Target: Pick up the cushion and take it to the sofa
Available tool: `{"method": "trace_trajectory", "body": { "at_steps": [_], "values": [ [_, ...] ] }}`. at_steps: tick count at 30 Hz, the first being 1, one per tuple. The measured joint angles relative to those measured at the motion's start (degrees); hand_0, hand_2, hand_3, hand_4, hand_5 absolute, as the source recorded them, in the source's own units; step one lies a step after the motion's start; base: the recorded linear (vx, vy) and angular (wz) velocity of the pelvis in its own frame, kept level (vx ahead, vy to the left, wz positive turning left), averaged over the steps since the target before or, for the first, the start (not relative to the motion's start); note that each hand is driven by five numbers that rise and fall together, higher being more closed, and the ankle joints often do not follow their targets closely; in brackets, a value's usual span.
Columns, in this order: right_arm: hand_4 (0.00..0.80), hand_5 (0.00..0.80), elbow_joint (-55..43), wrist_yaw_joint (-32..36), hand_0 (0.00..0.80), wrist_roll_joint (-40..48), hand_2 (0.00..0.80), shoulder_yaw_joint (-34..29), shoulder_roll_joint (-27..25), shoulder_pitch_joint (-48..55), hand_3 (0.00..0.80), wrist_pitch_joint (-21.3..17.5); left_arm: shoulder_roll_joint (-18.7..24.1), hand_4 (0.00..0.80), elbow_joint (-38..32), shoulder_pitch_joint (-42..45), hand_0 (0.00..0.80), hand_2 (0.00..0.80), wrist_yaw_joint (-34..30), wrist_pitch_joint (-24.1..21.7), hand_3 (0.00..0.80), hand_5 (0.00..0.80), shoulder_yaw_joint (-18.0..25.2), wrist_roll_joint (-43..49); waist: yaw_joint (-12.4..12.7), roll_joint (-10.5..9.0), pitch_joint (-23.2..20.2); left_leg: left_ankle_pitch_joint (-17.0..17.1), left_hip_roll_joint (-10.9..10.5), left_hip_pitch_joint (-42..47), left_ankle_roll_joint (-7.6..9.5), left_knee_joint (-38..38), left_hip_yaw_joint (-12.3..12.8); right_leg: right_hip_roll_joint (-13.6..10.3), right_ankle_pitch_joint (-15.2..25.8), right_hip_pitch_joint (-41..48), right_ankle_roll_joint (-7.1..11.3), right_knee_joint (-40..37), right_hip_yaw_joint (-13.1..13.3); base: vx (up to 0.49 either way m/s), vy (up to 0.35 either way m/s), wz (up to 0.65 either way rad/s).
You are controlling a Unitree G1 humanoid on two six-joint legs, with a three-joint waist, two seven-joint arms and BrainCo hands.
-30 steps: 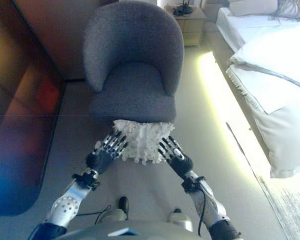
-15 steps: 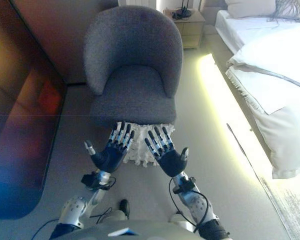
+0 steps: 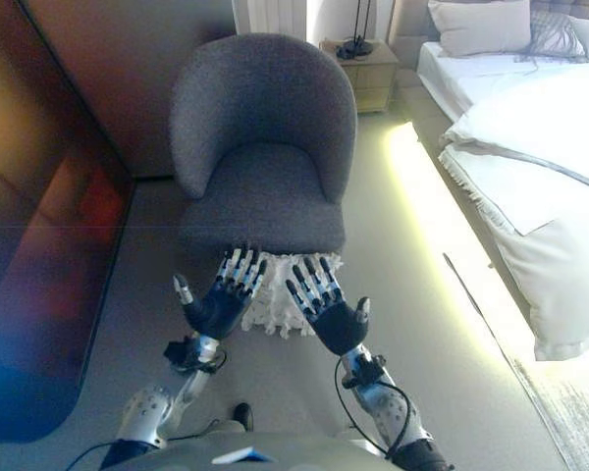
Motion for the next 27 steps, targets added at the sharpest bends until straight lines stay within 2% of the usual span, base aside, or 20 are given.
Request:
{"method": "trace_trajectory", "body": {
  "at_steps": [4, 7, 9, 12, 20, 27],
  "values": [
    [0.0, 0.0, 0.18, -15.7, 0.0, -17.74, 0.0, 0.07, -5.71, 0.32, 0.0, -6.27, 7.63, 0.0, 0.11, 0.44, 0.0, 0.0, 13.12, -10.42, 0.0, 0.0, 0.02, 20.05, 0.0, -0.05, 0.03, 0.0, 0.0, -0.02, 0.0, -0.02, -0.01, 0.01, 0.0, -0.03, 0.0, -0.03, 0.0, 0.0, 0.0, 0.0],
    [0.0, 0.0, 0.15, -28.0, 0.0, -32.32, 0.0, -0.6, -8.42, 0.28, 0.0, -9.43, 10.01, 0.0, 0.17, 0.46, 0.0, 0.0, 22.79, -14.92, 0.0, 0.0, 1.22, 34.91, 0.0, -0.17, 0.1, -0.01, 0.0, -0.03, 0.0, -0.02, -0.02, 0.03, 0.0, -0.05, 0.0, -0.04, 0.01, 0.041, 0.012, 0.0],
    [0.0, 0.0, -0.39, -32.16, 0.0, -34.44, 0.0, -1.35, -9.35, 0.25, 0.0, -9.47, 10.59, 0.0, 0.13, 0.59, 0.0, 0.0, 26.23, -15.5, 0.0, 0.0, 1.98, 39.64, 0.03, -0.26, 0.16, -0.01, -0.01, -0.02, 0.0, -0.03, -0.02, 0.03, 0.0, -0.06, 0.01, -0.1, 0.02, 0.049, 0.022, 0.0],
    [0.0, 0.0, 0.79, -32.3, 0.0, -30.09, 0.0, -3.22, -7.37, 0.77, 0.0, -9.88, 10.03, 0.0, 0.58, 1.39, 0.0, 0.0, 26.44, -16.64, 0.0, 0.0, 3.04, 39.98, 0.03, -0.57, 0.41, -0.01, 0.02, -0.02, 0.0, -0.02, 0.01, 0.04, 0.0, -0.06, 0.0, -0.05, 0.05, 0.044, 0.035, 0.0],
    [0.0, 0.0, 2.21, -31.8, 0.0, -29.75, 0.0, -3.39, -6.11, 1.08, 0.0, -9.87, 8.91, 0.0, 0.97, 2.33, 0.0, 0.0, 24.6, -19.79, 0.0, 0.0, 2.96, 38.5, 0.05, -0.73, 2.09, -0.02, -0.06, -0.01, 0.01, 0.12, 0.25, -0.03, 0.02, -0.26, 0.01, 0.01, 0.38, 0.018, 0.056, -0.02],
    [0.0, 0.0, 1.97, -31.27, 0.0, -29.74, 0.0, -3.54, -5.02, 1.07, 0.0, -9.72, 8.9, 0.0, 0.97, 2.46, 0.0, 0.0, 23.51, -19.95, 0.0, 0.0, 3.97, 38.28, 0.05, -1.28, 3.07, -0.2, -0.1, 1.78, -0.2, 0.01, 1.03, -0.14, -0.04, 1.13, 0.05, 0.01, 1.02, 0.077, 0.085, -0.05]
  ]
}}
